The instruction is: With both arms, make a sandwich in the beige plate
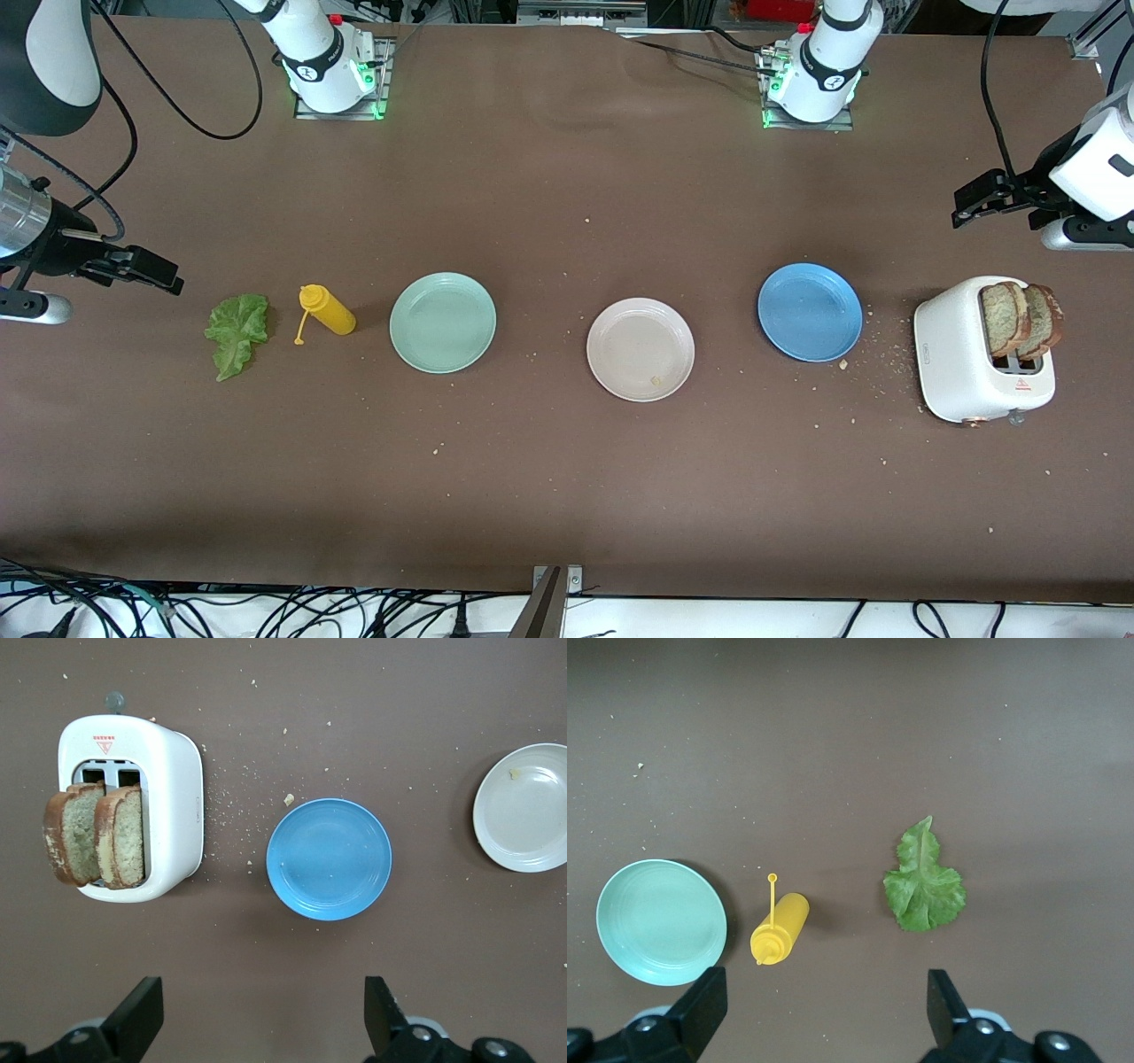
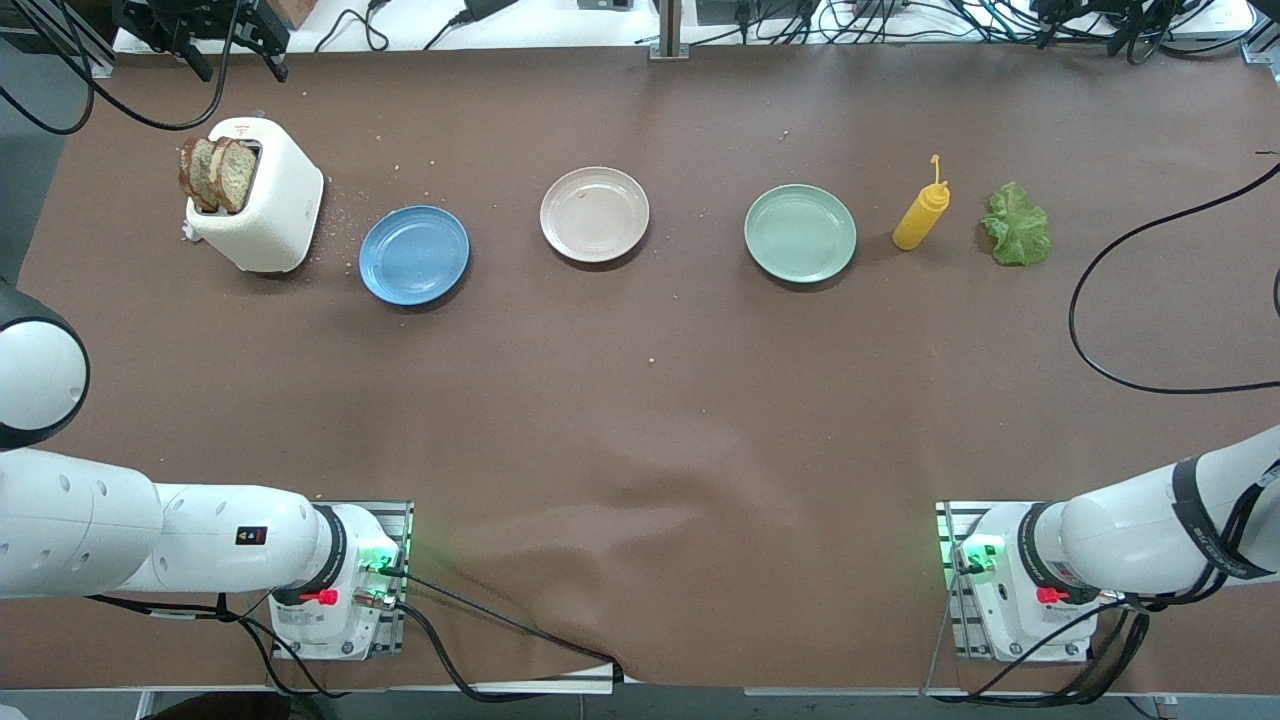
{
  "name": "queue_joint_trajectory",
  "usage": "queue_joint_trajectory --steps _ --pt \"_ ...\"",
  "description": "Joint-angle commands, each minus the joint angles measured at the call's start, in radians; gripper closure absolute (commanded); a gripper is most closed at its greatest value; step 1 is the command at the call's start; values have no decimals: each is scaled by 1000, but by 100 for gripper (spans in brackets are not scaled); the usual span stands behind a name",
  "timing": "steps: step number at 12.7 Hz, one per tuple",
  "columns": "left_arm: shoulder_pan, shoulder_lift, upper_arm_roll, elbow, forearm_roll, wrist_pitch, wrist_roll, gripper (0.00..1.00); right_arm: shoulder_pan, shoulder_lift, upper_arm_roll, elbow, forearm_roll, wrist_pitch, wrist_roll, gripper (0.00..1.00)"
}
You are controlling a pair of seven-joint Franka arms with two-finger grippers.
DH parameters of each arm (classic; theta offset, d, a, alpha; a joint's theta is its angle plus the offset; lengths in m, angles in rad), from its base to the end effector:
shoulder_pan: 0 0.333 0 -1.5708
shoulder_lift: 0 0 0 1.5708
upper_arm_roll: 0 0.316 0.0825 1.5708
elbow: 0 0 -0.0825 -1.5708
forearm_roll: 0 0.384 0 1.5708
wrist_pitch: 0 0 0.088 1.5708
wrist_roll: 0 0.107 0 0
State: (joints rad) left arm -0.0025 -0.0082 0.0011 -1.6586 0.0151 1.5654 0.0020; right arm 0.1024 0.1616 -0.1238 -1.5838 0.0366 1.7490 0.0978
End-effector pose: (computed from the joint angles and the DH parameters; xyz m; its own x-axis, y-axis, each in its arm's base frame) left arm 0.5479 0.0009 0.5873 0.9964 -0.0033 -0.0849 -0.0046 -0.9999 -0.0149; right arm 0.6129 -0.0047 0.5402 0.9923 -0.1237 0.0032 -0.1236 -0.9922 -0.0166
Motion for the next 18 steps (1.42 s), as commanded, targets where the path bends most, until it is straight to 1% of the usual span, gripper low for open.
queue_joint_trajectory --steps 1,12,14,18 --pt "-2 10 -1 25 16 -7 18 0 -3 -10 0 -13 16 6 8 0" --pt "9 13 0 20 19 -14 19 0 -3 -11 0 -15 17 6 8 0" --pt "22 36 4 20 25 -19 21 0 -3 -11 0 -15 17 6 8 0" --pt "65 144 8 31 32 -7 23 0 -3 -10 0 -15 17 10 8 0"
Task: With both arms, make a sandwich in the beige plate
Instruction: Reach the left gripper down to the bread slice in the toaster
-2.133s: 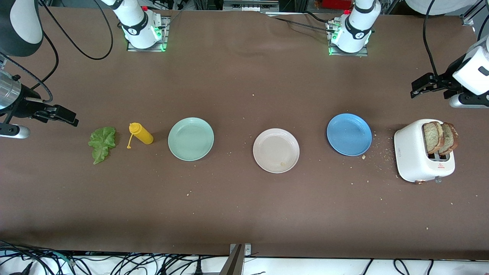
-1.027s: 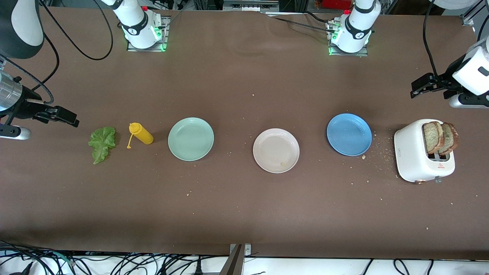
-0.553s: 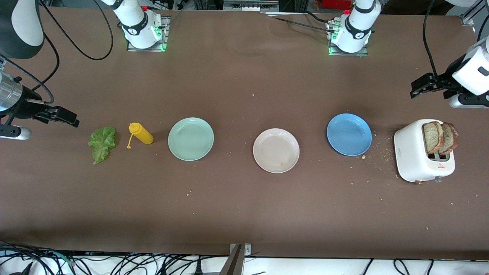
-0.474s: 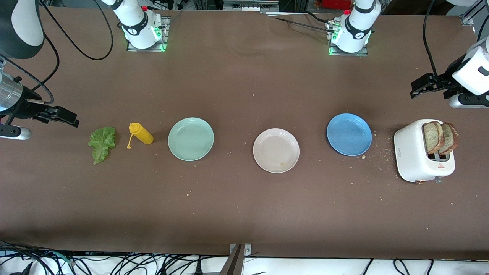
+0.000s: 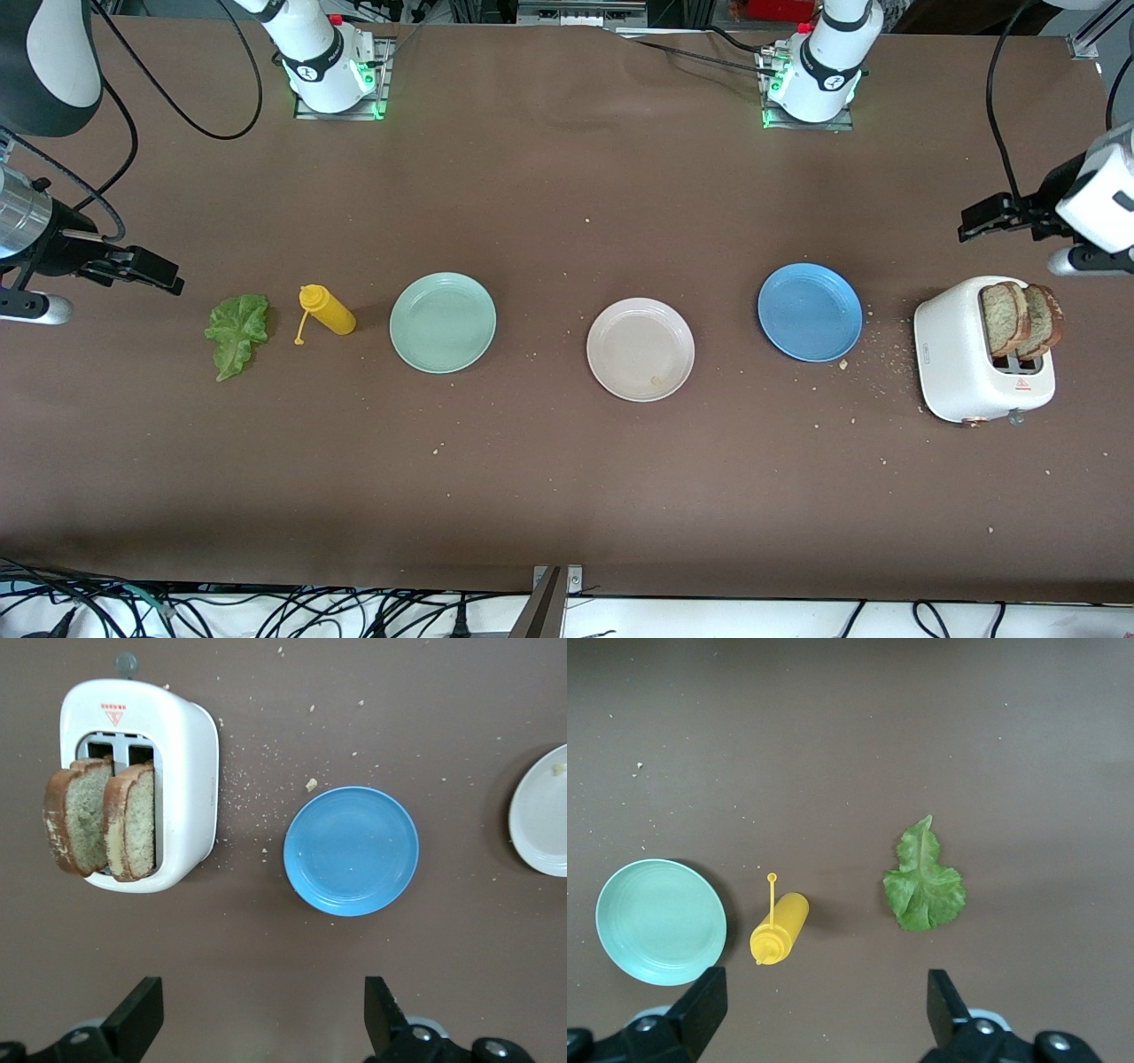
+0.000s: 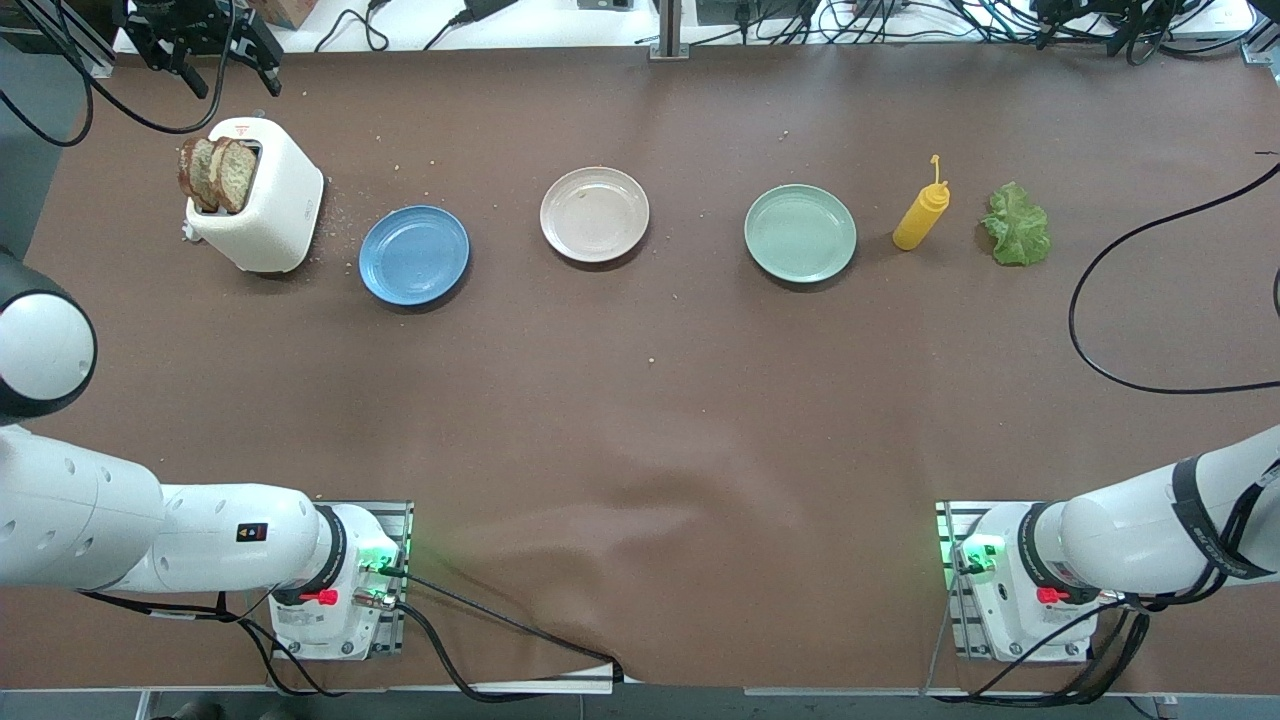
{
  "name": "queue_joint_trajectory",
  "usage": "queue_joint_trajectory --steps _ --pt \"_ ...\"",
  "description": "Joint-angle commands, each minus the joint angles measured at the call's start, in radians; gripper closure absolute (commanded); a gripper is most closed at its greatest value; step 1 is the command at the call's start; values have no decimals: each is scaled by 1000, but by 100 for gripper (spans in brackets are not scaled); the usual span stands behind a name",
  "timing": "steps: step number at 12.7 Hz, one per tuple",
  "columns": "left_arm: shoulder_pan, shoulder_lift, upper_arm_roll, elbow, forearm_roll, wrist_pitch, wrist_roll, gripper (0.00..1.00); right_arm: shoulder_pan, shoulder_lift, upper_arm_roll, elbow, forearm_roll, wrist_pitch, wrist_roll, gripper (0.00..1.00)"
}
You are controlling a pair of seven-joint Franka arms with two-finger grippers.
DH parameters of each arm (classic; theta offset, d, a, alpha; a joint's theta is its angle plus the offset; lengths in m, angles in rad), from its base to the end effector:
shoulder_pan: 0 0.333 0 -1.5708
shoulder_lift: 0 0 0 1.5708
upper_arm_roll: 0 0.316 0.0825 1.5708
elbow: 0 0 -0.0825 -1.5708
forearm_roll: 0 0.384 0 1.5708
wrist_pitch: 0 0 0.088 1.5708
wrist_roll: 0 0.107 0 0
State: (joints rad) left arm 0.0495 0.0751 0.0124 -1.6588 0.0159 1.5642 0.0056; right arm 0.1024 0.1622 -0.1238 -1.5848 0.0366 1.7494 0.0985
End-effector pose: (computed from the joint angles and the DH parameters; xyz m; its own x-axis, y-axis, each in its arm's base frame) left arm 0.5658 0.0366 0.5407 0.9841 0.0556 -0.1690 0.0537 -0.9984 -0.0157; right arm 0.6130 -0.0047 0.5394 0.9922 -0.1244 0.0020 -0.1243 -0.9921 -0.0164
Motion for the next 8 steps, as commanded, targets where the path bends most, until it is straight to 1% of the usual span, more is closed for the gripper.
queue_joint_trajectory --steps 1,3,4,6,8 --pt "16 98 0 51 30 -3 28 0 -3 -9 0 -14 17 10 7 0" --pt "47 185 -2 118 27 -9 78 0 -3 -9 0 -14 17 10 7 0" --pt "47 205 -2 128 30 -9 133 0 -3 -9 0 -14 17 12 7 0" --pt "50 221 0 154 16 -7 203 0 -3 -7 0 -14 17 12 7 0" --pt "49 222 0 157 13 -6 192 0 -3 -7 0 -14 17 12 7 0"
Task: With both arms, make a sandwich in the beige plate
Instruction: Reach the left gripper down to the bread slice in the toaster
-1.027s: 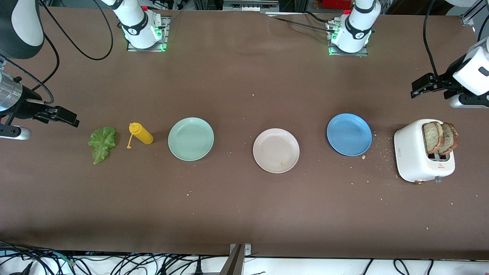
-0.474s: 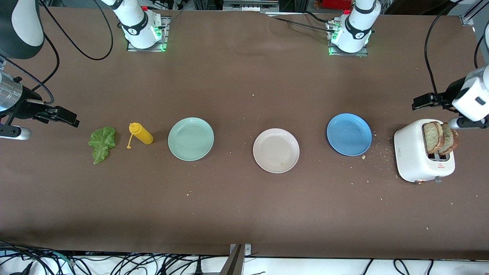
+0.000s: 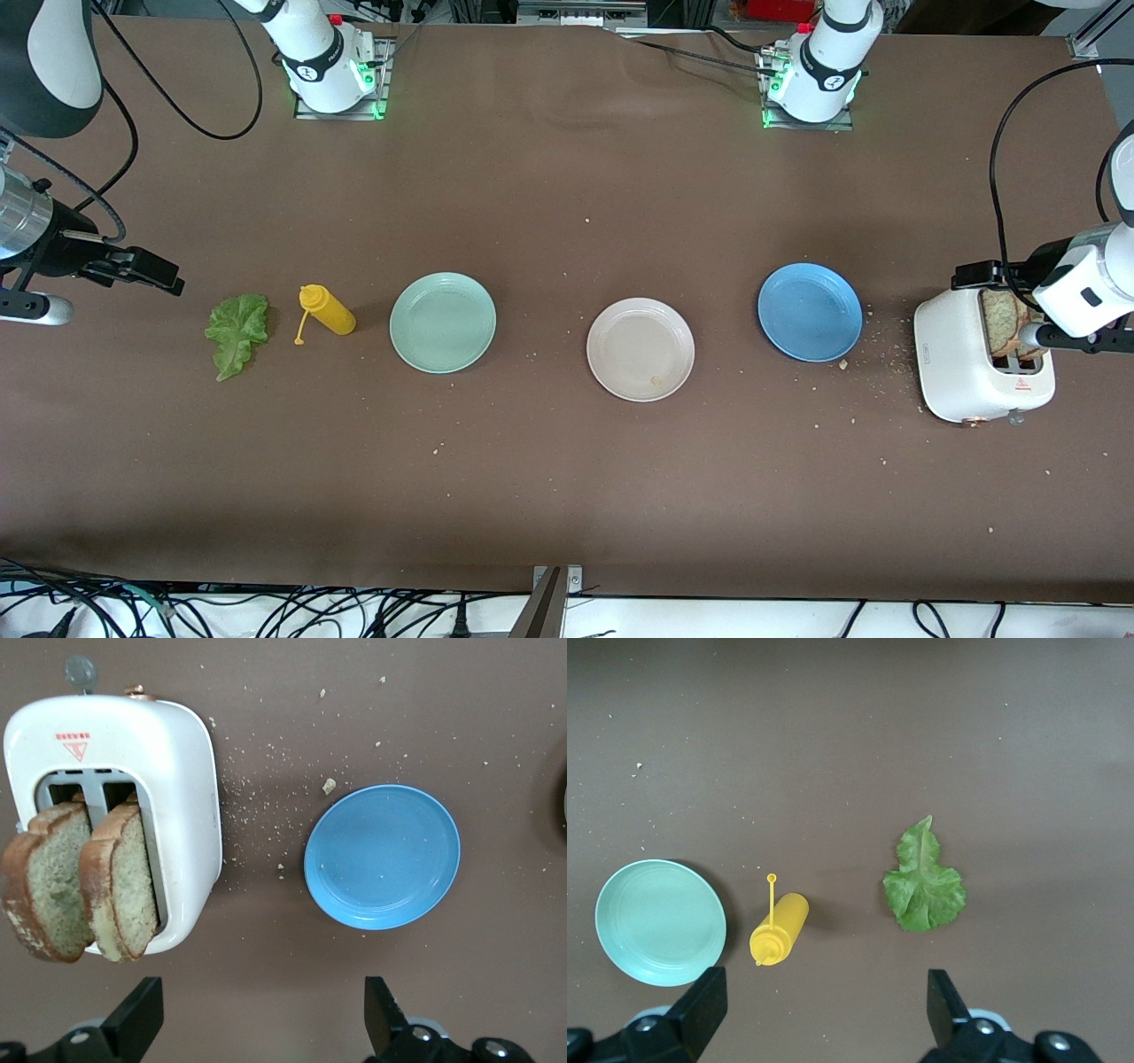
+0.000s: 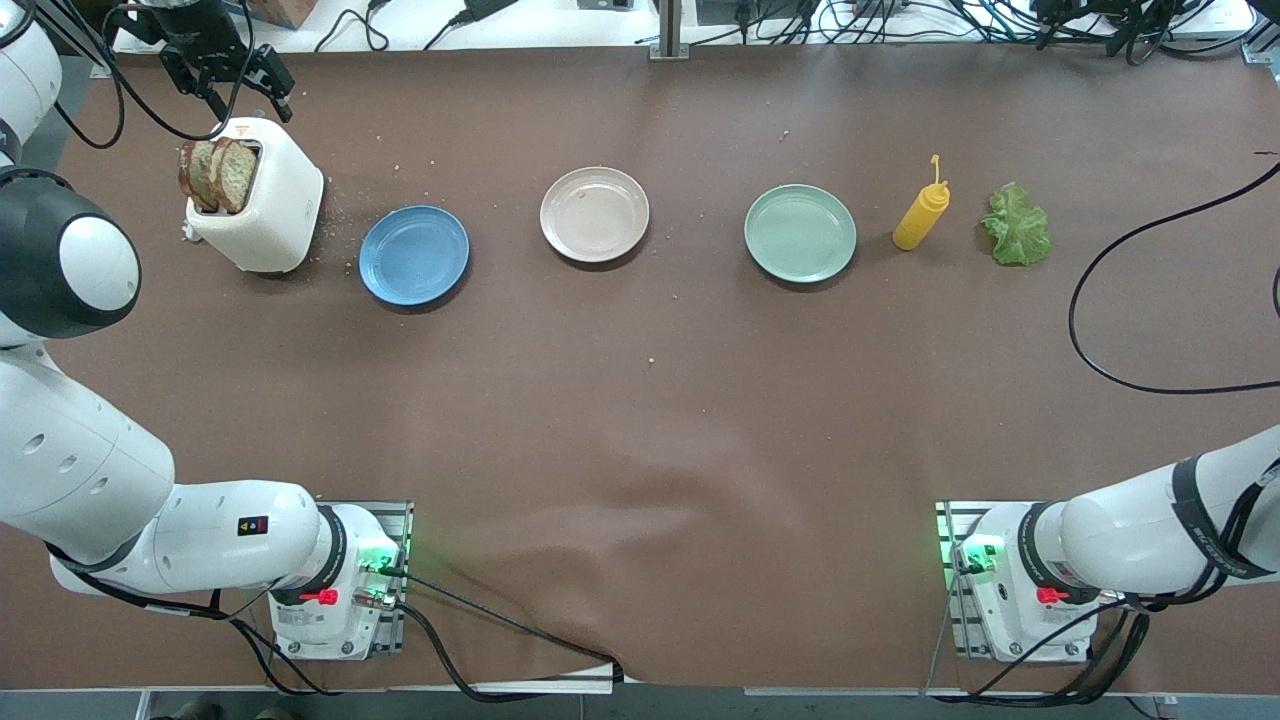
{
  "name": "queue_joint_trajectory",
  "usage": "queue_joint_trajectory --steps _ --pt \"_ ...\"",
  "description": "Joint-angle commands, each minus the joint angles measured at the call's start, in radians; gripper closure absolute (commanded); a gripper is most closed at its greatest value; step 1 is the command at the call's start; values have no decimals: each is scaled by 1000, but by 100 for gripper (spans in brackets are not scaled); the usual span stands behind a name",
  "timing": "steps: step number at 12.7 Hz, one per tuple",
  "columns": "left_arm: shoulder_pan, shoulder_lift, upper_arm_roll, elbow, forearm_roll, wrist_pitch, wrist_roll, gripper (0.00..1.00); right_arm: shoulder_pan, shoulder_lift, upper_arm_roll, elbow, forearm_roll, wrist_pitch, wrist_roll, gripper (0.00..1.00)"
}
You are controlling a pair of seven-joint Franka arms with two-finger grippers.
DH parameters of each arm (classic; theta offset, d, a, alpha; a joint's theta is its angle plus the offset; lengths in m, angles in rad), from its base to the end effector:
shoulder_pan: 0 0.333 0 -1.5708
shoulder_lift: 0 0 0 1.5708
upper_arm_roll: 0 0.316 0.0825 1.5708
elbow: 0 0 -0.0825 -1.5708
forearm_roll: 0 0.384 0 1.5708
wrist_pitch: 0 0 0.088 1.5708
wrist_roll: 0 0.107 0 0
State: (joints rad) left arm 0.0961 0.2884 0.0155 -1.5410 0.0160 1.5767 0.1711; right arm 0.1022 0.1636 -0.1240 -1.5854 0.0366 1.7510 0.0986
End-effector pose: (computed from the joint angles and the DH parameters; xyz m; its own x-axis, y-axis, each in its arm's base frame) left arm 0.6158 0.0697 0.4685 0.9663 -0.0626 -0.2497 -0.0587 -0.9980 0.0230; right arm 0.6134 -0.0050 0.5384 0.9922 -0.1249 0.0017 -0.1249 -0.9920 -0.0161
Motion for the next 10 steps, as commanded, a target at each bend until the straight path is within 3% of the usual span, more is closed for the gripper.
queue_joint_trajectory --steps 1,3,5,10 --pt "5 5 -3 41 13 -20 34 0 -3 -9 0 -13 17 10 7 0" --pt "11 0 -2 41 16 -20 9 0 -3 -9 0 -14 17 10 7 0" --pt "66 18 46 82 19 -4 -96 0 -3 -6 0 -14 17 11 7 0" --pt "73 23 47 87 16 -10 -32 0 -3 -6 0 -14 17 12 7 0"
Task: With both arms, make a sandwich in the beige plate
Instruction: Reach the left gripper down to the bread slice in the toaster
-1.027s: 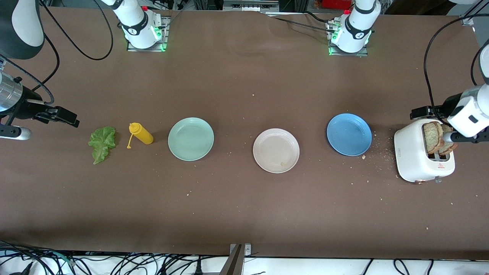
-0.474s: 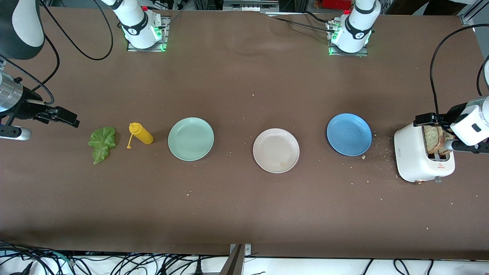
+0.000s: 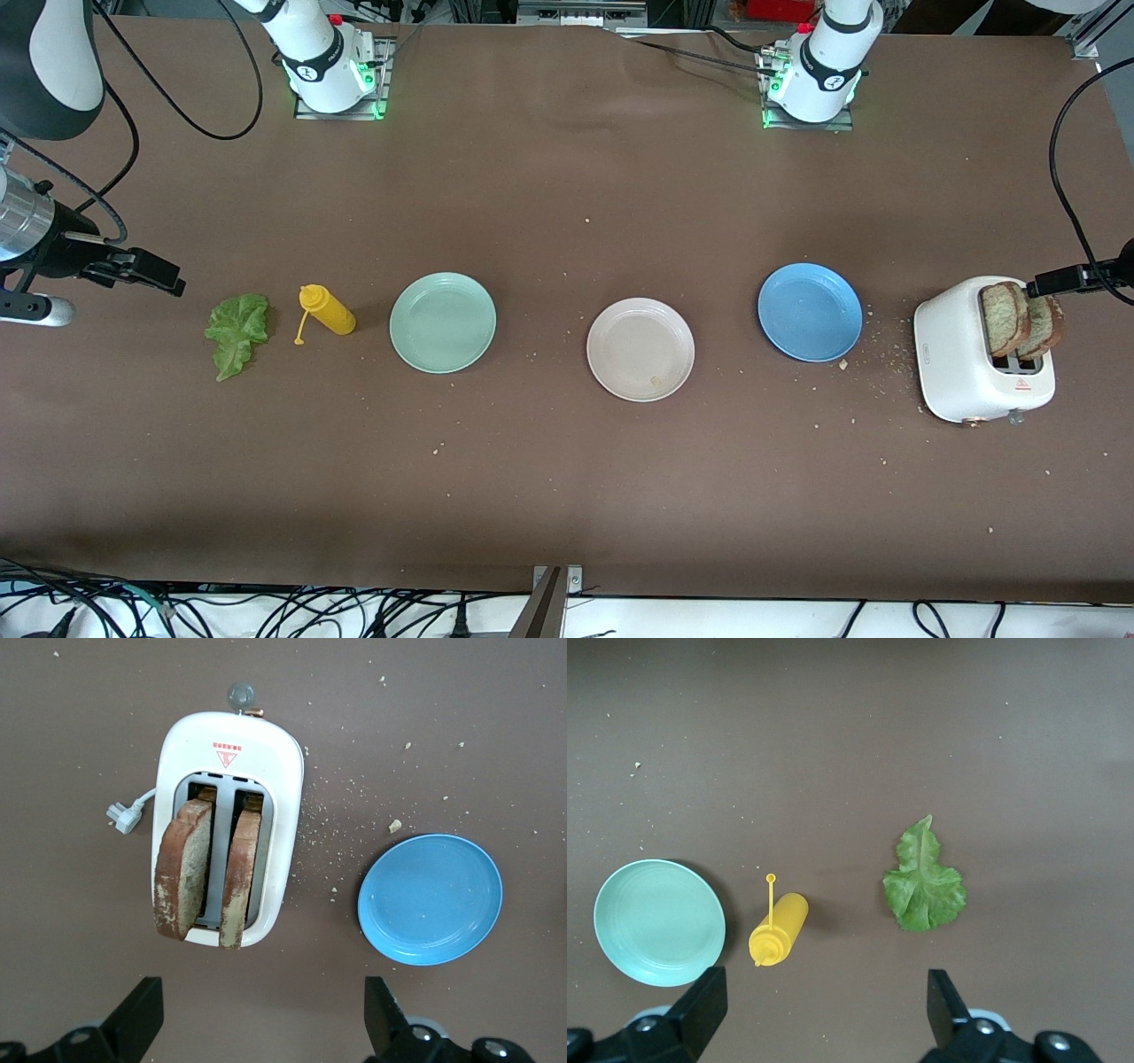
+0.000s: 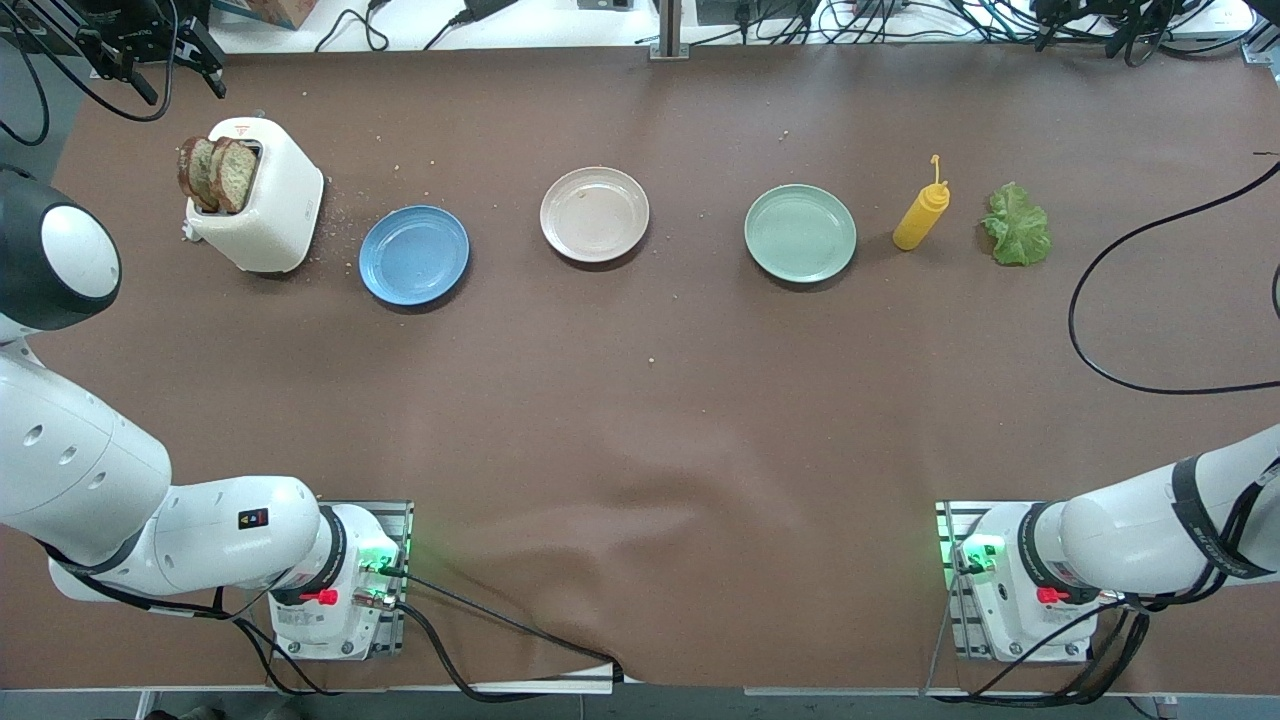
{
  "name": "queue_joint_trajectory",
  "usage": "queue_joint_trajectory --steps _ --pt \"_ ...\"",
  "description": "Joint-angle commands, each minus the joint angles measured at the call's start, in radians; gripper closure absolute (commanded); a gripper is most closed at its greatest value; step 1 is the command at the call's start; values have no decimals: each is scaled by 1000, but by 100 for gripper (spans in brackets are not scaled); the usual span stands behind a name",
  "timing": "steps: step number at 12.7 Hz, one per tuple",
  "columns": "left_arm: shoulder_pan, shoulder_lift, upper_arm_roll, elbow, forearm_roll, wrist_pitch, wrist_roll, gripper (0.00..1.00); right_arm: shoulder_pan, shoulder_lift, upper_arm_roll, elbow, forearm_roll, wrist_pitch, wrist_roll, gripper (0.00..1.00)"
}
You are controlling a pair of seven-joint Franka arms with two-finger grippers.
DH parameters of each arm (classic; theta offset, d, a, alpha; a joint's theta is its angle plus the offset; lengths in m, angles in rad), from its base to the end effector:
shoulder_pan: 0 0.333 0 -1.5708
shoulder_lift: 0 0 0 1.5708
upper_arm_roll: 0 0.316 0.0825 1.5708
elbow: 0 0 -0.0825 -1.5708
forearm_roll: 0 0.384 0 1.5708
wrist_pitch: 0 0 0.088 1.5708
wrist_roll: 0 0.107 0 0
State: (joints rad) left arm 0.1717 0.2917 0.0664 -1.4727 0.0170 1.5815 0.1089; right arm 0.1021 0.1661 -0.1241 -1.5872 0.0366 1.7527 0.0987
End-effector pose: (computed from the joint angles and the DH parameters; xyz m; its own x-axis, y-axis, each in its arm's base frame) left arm 0.6125 0.1455 0.4982 0.9749 0.1254 -0.1841 0.1246 -0.9921 -0.0159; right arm 0.6139 -0.0050 0.5361 0.9921 -0.1253 -0.0009 -0.1253 -0.9920 -0.0155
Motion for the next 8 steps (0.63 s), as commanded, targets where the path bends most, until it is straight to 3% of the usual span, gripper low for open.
queue_joint_trajectory --steps 1,4,8 --pt "3 23 -3 6 12 -12 46 0 -2 -8 0 -13 17 11 7 0" --pt "26 62 -3 -9 12 15 67 0 -2 -8 0 -13 17 11 7 0" --pt "49 18 -3 -136 -25 148 68 0 -2 -8 0 -13 17 11 7 0"
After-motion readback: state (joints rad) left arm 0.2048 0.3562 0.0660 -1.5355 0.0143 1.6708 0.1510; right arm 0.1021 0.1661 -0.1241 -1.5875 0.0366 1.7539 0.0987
